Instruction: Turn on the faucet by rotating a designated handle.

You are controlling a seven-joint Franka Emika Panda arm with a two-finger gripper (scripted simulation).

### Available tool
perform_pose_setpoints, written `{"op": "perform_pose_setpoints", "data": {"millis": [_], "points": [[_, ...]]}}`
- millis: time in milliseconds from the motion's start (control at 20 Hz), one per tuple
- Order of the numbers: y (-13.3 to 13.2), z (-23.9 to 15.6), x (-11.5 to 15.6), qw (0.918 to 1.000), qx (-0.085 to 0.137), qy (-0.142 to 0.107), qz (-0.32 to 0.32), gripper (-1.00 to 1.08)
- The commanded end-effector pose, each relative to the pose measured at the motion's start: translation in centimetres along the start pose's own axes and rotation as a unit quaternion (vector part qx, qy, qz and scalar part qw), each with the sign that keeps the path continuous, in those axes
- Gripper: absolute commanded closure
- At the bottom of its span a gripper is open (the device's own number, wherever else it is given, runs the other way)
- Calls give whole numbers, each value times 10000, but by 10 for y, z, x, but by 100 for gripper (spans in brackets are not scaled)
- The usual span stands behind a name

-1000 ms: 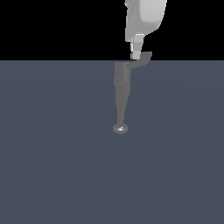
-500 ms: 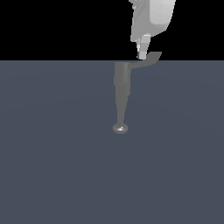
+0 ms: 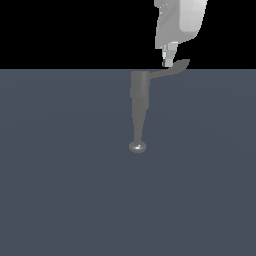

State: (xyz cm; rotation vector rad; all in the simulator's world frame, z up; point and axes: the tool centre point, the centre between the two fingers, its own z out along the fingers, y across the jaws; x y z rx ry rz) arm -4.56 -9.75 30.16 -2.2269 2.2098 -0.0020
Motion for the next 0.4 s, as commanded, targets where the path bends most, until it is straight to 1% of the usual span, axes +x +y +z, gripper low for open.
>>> {"op": "perform_pose_setpoints", "data": {"millis": [0, 350], "points": [[-3, 2, 23, 9999, -12, 11, 155, 108], [-14, 3, 40, 9998, -18, 11, 190, 108]]}}
